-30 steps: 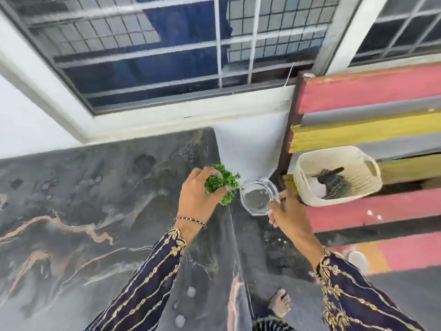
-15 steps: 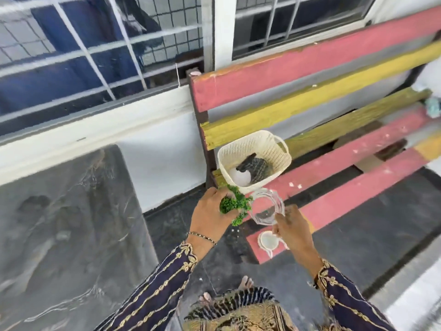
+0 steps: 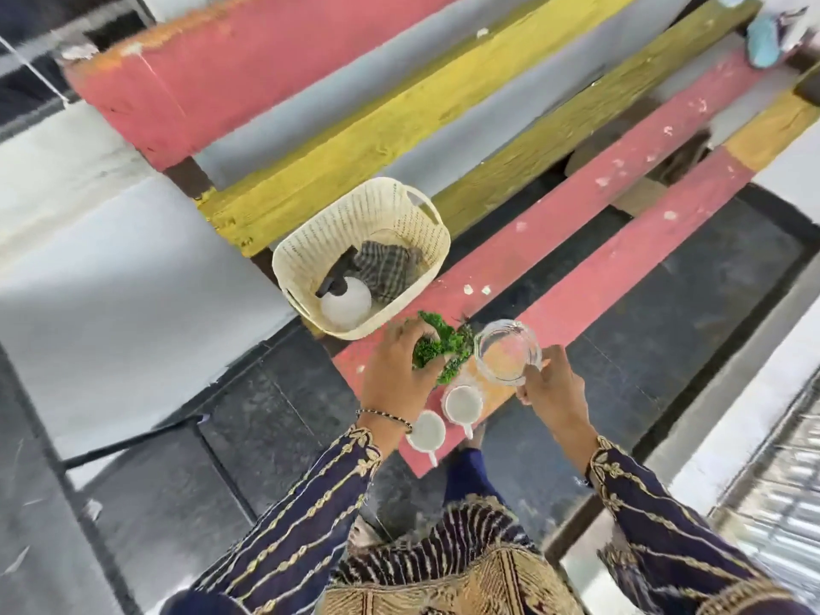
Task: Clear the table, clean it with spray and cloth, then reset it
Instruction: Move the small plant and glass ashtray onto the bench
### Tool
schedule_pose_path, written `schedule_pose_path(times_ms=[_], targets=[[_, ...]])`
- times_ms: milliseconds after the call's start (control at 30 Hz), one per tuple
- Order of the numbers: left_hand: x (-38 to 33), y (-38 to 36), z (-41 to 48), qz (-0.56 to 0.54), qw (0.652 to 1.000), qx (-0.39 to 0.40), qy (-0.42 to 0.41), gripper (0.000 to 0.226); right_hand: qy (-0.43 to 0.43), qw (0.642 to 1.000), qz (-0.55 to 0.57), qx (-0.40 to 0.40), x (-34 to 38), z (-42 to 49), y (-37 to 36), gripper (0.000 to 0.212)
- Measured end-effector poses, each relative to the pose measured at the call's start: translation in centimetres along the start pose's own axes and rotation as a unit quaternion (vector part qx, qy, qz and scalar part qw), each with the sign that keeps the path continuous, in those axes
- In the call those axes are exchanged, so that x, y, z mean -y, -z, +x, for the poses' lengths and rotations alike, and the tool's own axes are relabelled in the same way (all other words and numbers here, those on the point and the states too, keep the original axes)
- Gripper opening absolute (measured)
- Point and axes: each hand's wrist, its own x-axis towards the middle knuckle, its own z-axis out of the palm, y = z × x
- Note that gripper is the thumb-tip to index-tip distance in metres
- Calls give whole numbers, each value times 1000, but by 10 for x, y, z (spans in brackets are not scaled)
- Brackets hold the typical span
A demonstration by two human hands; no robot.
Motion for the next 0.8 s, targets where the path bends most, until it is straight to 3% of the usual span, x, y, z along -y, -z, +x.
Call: schedule_pose_path(times_ms=[400, 800], targets=[[2, -115, 105, 17, 999, 41, 15, 26, -65, 995, -69, -3, -41, 152, 27, 31], [-8, -133, 137, 18, 999, 35, 16, 22, -70, 993, -84, 39, -51, 177, 35, 37]])
